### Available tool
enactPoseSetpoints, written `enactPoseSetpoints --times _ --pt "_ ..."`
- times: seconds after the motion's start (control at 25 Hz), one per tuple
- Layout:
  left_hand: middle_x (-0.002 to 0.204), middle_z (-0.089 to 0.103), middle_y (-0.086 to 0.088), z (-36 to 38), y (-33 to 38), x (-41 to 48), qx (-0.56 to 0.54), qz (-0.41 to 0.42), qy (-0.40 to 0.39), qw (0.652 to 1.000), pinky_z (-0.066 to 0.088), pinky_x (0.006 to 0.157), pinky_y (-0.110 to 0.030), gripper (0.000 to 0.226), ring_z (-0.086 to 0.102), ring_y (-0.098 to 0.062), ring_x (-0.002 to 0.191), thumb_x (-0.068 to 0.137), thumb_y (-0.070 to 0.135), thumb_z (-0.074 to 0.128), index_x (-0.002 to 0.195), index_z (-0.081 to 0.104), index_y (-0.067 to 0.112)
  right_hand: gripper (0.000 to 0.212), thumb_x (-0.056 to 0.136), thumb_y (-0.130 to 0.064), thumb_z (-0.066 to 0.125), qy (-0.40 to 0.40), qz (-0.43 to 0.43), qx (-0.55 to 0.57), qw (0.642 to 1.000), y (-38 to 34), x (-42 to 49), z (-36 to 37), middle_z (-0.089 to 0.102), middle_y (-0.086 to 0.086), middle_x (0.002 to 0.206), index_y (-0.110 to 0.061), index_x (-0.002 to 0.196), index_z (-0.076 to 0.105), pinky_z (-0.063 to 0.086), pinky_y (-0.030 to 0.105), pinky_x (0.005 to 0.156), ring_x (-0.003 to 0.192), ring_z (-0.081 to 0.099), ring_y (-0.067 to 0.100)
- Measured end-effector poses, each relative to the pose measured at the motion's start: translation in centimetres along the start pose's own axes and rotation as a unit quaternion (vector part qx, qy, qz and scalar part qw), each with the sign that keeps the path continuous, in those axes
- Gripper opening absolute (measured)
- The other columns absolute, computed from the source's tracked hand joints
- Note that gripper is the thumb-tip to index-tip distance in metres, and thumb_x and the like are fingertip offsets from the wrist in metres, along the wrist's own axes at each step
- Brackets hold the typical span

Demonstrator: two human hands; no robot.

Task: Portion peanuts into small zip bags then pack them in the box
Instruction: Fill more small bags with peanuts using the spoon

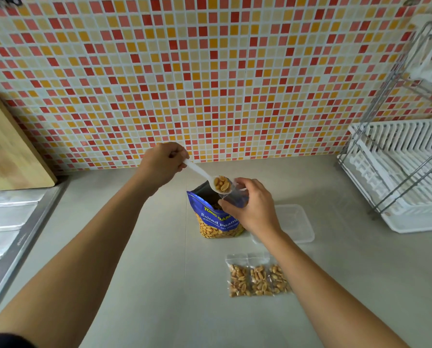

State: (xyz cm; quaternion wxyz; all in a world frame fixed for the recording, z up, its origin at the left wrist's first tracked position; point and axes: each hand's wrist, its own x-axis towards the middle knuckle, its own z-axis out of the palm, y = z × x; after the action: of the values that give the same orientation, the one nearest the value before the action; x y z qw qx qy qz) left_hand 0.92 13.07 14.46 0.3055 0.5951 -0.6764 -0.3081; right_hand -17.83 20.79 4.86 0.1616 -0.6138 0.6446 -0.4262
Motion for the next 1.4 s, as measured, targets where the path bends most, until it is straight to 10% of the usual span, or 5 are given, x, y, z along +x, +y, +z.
enactPoseSetpoints --times 0.32,0.88,1.0,1.12,1.4 --pt "0.092 0.067 -0.014 0.4 5.4 -3.0 0.242 0.306 0.106 0.915 0.037 0.064 -0.027 0.022 0.056 -0.024 0.073 0.096 0.012 0.047 0.105 0.063 0.001 0.052 0.069 -0.042 0.077 0.012 -0.005 0.012 1.000 -0.7 -0.1 0.1 0.056 -0.012 0.098 -0.019 0.112 0.058 0.046 0.017 0.074 0.087 0.054 0.005" --pt "0.118 0.050 -0.010 5.4 -3.1 -0.6 0.281 0.074 -0.064 0.955 0.037 0.082 -0.027 0.027 0.044 -0.023 0.112 0.090 0.029 0.057 0.111 0.068 0.017 0.043 0.067 -0.049 0.077 0.085 0.088 0.137 0.983 -2.0 1.1 -3.0 0.065 -0.012 0.088 -0.023 0.097 0.059 0.052 0.014 0.063 0.075 0.064 0.000" --pt "0.112 0.056 0.001 3.9 -2.2 -1.5 0.137 0.088 0.008 0.987 0.039 0.078 -0.019 0.023 0.052 -0.014 0.100 0.088 0.022 0.061 0.110 0.069 0.019 0.043 0.068 -0.048 0.077 0.095 0.083 0.138 0.982 -2.5 1.4 -3.3 0.065 -0.012 0.086 -0.022 0.096 0.060 0.052 0.013 0.064 0.075 0.063 -0.002" --pt "0.105 0.067 0.006 2.6 -1.2 -3.9 -0.105 0.046 -0.108 0.987 0.052 0.082 -0.023 0.036 0.063 -0.012 0.099 0.081 0.027 0.063 0.116 0.063 0.020 0.044 0.067 -0.051 0.076 0.096 0.087 0.152 0.980 -3.7 1.9 -3.1 0.066 -0.013 0.086 -0.020 0.096 0.061 0.051 0.012 0.065 0.078 0.064 0.000" --pt "0.092 0.072 -0.004 1.1 -2.5 -6.3 -0.140 0.032 -0.069 0.987 0.054 0.071 -0.019 0.020 0.068 -0.016 0.088 0.086 0.016 0.064 0.105 0.066 0.010 0.042 0.074 -0.053 0.068 -0.060 0.100 0.212 0.970 -7.8 3.0 -1.2 0.068 -0.005 0.096 -0.021 0.101 0.061 0.054 0.025 0.080 0.091 0.065 0.010"
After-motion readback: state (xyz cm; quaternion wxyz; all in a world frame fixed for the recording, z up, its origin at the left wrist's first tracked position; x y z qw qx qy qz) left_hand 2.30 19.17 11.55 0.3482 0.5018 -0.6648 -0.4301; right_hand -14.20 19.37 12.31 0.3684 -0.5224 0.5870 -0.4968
